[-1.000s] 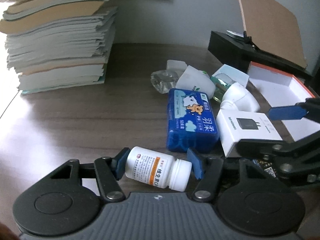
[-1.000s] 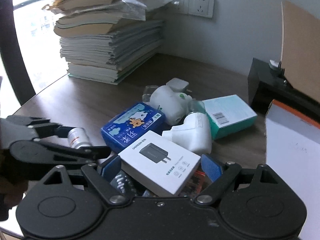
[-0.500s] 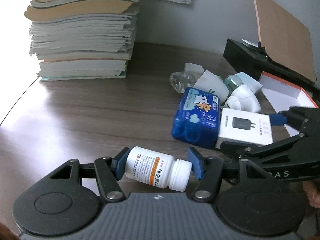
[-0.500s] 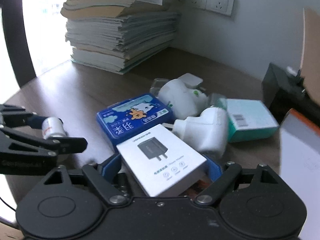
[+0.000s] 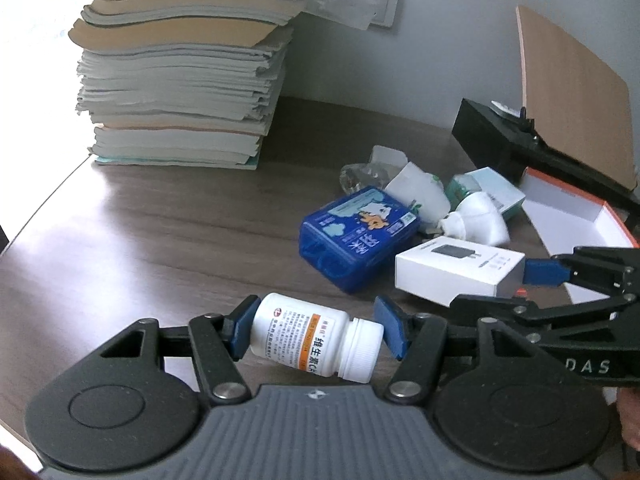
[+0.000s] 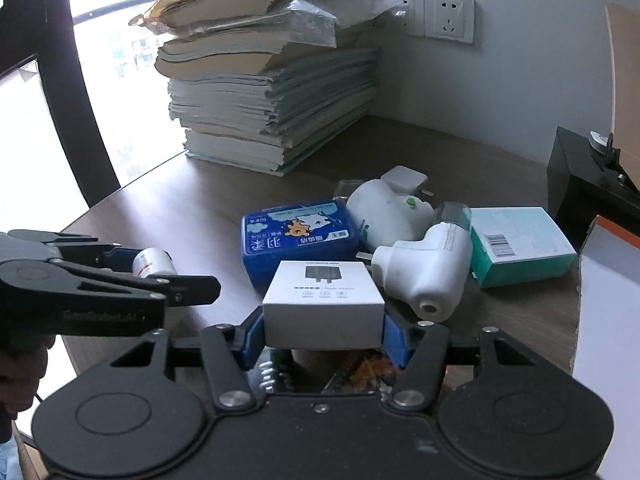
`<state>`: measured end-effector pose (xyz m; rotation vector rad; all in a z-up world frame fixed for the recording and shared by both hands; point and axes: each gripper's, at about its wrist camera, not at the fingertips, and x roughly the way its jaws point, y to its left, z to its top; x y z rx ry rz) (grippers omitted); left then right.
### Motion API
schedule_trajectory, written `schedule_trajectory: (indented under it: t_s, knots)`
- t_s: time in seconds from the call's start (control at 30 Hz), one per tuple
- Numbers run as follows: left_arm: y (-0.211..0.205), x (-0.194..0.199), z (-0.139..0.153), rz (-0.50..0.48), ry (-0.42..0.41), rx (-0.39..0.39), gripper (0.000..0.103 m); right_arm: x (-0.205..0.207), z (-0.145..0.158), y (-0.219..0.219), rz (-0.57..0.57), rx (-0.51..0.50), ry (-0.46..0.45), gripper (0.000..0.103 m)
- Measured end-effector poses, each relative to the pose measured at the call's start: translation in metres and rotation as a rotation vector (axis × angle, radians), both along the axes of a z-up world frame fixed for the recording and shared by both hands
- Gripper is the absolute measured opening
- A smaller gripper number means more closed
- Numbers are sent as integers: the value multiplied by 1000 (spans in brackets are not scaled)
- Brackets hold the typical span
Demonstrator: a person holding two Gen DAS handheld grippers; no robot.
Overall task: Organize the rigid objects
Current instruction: 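Close the left gripper on the white medicine bottle while the right gripper grasps the white charger box, then carry the bottle and charger box in both grippers over the open white box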
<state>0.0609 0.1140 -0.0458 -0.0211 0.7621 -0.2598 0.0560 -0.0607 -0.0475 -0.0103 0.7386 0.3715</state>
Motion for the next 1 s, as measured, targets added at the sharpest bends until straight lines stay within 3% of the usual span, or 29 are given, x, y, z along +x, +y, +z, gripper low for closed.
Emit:
schedule_trajectory:
  t_s: [0.2, 0.53, 1.0]
  knots:
    - [-2, -4, 5, 27, -6, -1, 63, -3, 3, -5, -8, 19, -21, 71]
    - [-15, -8, 32, 70, -7, -10, 63, -26, 47, -31, -93, 37, -126, 71]
    - [-124, -2, 67, -112, -25, -44, 63, -74, 85, -149, -381, -12, -191, 71]
